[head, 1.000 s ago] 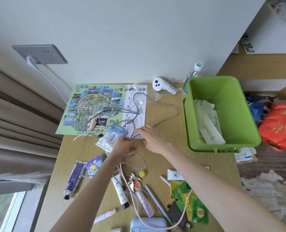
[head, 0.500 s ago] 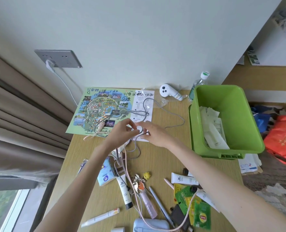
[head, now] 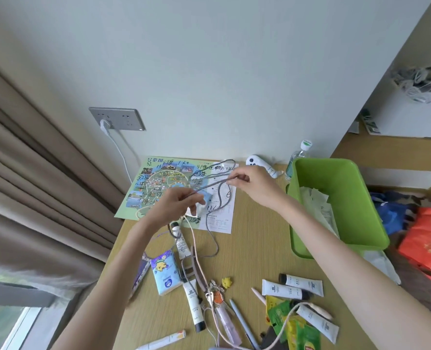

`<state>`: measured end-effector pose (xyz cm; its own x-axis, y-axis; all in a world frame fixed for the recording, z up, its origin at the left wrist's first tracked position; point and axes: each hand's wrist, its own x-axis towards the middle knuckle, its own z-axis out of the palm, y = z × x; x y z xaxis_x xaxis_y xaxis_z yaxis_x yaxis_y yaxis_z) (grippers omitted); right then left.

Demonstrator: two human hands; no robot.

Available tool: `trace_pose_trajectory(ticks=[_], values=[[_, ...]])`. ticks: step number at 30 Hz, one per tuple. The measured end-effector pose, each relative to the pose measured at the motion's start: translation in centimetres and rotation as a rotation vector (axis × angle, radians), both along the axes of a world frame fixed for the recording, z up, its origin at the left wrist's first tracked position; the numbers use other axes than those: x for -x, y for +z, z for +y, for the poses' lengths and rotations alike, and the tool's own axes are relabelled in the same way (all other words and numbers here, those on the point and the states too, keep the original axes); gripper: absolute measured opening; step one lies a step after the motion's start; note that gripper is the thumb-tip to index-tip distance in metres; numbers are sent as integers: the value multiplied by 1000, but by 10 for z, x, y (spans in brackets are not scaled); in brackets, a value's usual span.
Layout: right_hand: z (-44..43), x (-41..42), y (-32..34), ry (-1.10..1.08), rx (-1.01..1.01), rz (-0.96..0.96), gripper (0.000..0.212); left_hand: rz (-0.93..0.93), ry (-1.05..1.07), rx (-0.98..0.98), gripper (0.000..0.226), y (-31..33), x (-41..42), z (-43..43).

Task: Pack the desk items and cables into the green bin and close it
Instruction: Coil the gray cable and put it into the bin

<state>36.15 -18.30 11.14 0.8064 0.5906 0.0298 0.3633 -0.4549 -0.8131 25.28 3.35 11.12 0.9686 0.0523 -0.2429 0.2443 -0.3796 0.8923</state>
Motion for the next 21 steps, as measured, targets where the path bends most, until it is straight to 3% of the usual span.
trace_pose_trajectory(ticks=[8,11,16,21], values=[[-4,-8,80,-49,-110,-91,8,-206,117,111,32,38,2,12],[1,-3,118,-48,-153,-102,13,-301,127,104,23,59,-2,14],[12,11,180,-44,-268,-85,19,-365,40,35,41,110,-13,-2],[8,22,229,-93,-346,-66,22,-454,-1,-39,35,157,-23,-26]])
